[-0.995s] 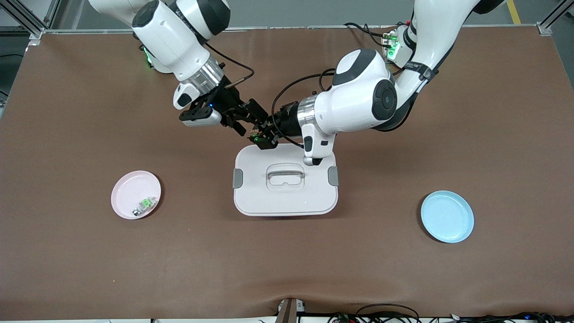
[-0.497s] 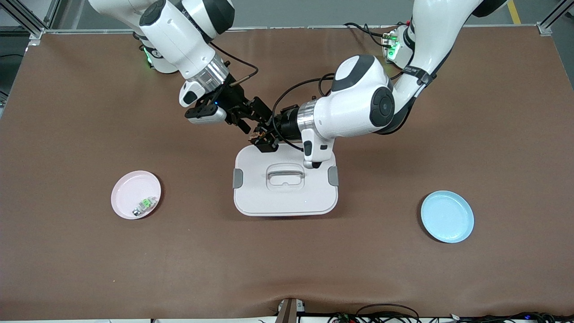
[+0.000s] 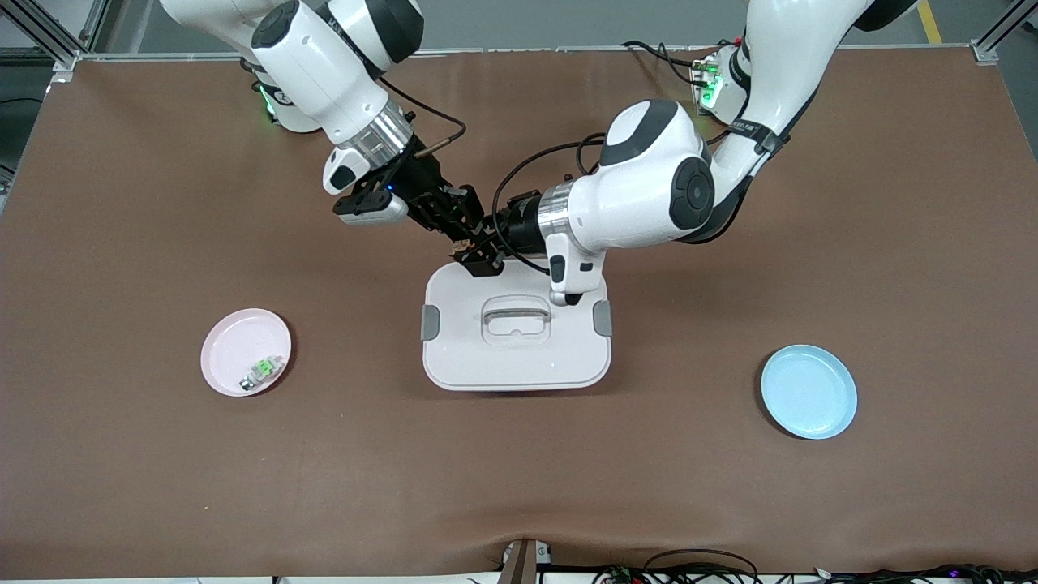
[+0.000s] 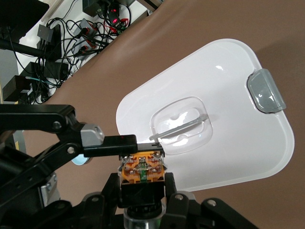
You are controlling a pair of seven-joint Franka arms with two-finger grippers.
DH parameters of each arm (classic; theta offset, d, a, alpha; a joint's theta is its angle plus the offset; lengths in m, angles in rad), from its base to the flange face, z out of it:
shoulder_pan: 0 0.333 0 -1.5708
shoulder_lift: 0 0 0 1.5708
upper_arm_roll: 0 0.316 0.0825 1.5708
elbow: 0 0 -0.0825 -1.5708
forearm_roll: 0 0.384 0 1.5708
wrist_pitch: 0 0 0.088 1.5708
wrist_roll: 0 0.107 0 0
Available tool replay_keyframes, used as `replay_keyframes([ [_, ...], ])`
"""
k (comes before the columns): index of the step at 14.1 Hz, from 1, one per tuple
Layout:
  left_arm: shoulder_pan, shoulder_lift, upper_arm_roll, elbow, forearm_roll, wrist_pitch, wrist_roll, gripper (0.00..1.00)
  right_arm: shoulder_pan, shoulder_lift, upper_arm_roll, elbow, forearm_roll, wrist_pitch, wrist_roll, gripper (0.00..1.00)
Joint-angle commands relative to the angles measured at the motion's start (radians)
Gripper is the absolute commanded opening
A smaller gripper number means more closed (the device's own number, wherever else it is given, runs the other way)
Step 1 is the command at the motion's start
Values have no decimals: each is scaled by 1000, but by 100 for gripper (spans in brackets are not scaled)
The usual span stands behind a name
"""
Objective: Transfer orange switch to right arm and place
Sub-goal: 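Close the right gripper on the orange switch beside the left gripper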
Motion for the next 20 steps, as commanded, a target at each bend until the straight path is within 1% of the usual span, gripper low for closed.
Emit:
replay_keyframes([
  [1,-6,2,-1,15,22,-4,-28,0,-1,11,1,8,-19,4,11,0],
  [20,-24,4,-1,15,48,-4,-35,0,4,27,1,25,-19,-1,13,0],
])
